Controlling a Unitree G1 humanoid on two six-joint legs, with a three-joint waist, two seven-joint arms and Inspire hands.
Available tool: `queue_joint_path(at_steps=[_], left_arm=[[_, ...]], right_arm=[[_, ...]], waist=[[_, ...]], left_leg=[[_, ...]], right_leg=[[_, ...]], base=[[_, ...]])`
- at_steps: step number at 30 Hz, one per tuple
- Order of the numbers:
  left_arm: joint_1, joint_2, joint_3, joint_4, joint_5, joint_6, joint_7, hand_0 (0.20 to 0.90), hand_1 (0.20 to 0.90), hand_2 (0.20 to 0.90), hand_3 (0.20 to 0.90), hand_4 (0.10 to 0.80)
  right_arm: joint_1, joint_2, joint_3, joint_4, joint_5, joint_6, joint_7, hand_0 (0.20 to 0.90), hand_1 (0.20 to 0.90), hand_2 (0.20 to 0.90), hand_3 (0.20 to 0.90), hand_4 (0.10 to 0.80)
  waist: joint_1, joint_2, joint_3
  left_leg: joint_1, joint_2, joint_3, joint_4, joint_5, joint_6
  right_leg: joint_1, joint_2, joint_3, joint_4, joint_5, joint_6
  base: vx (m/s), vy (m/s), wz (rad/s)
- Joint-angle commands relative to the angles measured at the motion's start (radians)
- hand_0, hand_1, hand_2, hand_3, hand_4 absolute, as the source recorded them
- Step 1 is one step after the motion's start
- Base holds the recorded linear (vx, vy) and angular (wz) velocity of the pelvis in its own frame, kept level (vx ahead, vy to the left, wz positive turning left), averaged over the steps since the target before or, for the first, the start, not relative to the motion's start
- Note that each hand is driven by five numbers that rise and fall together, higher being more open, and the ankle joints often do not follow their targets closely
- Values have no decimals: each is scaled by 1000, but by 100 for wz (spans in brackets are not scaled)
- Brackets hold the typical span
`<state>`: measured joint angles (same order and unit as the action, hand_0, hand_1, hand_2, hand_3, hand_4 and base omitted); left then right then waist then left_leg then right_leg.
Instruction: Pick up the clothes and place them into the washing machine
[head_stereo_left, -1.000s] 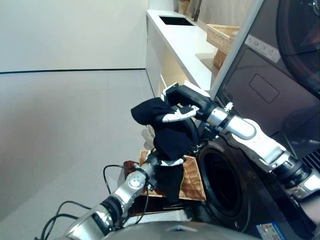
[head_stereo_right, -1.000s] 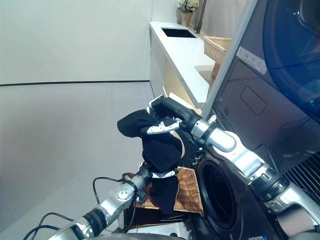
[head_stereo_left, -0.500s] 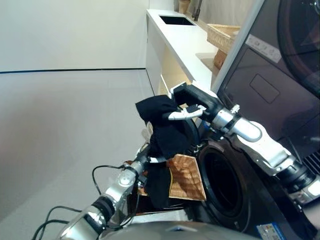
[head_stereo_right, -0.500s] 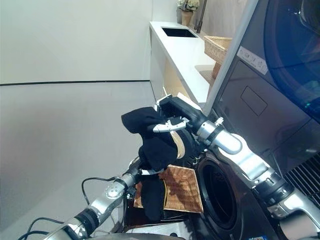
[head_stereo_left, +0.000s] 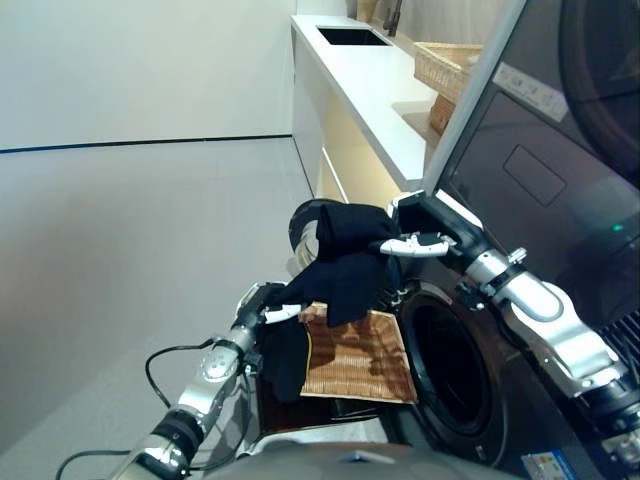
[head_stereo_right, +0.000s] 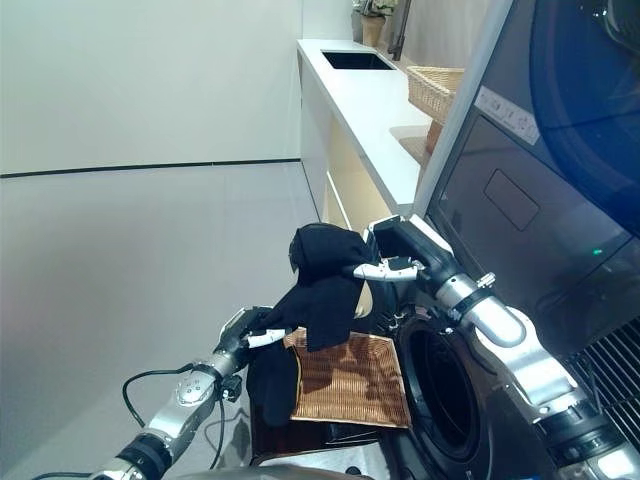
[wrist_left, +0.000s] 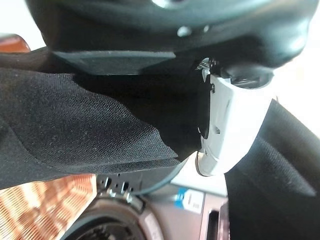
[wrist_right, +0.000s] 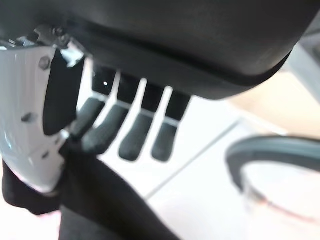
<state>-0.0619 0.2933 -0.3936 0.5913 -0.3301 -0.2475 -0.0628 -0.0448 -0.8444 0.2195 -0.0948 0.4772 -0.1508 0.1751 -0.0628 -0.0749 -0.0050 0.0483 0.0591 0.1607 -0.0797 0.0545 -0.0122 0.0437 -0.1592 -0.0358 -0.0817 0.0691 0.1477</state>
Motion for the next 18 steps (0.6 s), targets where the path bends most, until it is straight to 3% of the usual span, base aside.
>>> queue_joint_path(at_steps=[1,18], left_arm=[[-56,62,63,-77,-17,-104,22,200,200,200,200,300],[-91,128,155,-302,-25,-100,21,200,200,200,200,300]], right_arm=[[-50,25,-169,0,3,-100,-62,200,200,200,200,300],[48,210,-84,136,-236,-27,-28,200,200,200,200,300]], waist=[[52,-10,-78],[68,2,-68]], left_leg=[[-40,45,-58,35,22,-70],[-44,38,-74,39,21,-64]], right_leg=[[-47,-15,1,91,5,21],[-41,-20,-6,87,3,19]], base=[[6,-3,3],[0,0,0]])
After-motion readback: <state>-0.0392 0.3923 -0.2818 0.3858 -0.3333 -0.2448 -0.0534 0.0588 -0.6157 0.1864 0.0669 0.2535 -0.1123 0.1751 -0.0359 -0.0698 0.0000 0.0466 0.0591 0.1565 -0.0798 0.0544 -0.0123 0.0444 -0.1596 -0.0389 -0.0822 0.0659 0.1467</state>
